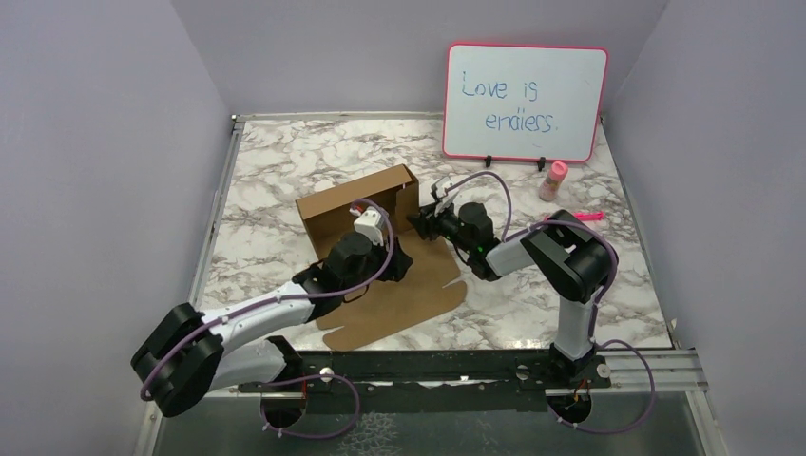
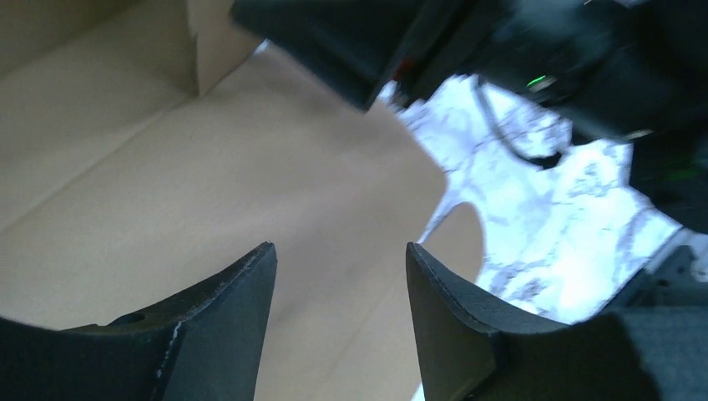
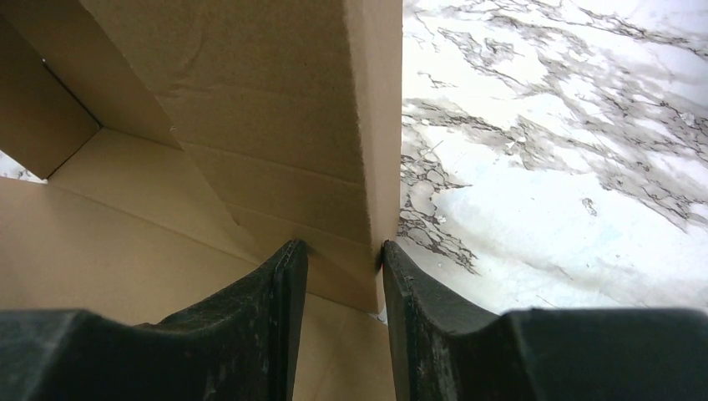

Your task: Fold the paper box

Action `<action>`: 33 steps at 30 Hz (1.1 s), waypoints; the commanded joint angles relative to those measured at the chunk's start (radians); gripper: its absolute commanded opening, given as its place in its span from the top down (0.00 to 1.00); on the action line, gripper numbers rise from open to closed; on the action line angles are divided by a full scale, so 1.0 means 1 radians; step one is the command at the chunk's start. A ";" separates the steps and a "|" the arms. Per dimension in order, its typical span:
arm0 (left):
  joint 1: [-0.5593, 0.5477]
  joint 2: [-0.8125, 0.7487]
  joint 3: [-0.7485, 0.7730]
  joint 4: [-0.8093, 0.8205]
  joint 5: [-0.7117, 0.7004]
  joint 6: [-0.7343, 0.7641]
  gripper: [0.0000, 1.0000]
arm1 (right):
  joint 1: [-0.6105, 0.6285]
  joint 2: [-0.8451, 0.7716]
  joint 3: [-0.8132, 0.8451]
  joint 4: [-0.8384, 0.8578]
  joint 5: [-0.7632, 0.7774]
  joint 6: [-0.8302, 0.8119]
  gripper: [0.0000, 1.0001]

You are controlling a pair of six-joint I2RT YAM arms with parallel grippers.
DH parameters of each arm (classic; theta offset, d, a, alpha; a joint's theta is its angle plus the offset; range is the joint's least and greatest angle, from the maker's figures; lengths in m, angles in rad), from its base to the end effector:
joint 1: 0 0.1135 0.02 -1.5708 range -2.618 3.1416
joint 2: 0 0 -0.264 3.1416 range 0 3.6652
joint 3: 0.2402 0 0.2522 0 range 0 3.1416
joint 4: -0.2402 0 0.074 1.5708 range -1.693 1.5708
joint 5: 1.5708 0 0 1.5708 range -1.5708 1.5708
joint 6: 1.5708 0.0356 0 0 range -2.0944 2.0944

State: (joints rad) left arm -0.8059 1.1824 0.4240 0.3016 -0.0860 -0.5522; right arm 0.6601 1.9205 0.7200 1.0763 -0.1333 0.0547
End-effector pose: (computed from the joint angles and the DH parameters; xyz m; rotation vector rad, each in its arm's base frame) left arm 0.1666 -0.1691 0.1846 0.2111 2.1024 -0.7554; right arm 0.2842 0.2266 0.1413 -0.6141 1.6239 0.6437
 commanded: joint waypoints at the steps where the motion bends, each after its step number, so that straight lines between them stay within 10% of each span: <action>1: -0.004 -0.128 0.145 -0.227 0.067 0.109 0.37 | 0.004 0.019 0.031 0.029 -0.025 -0.016 0.57; 15: 0.180 -0.002 0.747 -0.735 0.001 0.381 0.33 | 0.005 0.030 0.049 0.022 -0.044 -0.022 0.56; 24: 0.461 0.241 0.981 -0.771 0.160 0.434 0.30 | 0.004 0.049 0.074 0.023 -0.054 -0.034 0.56; 33: 0.518 0.445 1.085 -0.765 0.285 0.421 0.30 | 0.004 0.073 0.114 0.004 -0.096 -0.046 0.56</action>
State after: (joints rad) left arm -0.3012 1.5826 1.4456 -0.4522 0.1009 -0.1440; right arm 0.6601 1.9686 0.8021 1.0744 -0.1879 0.0265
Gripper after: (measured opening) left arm 0.700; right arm 0.441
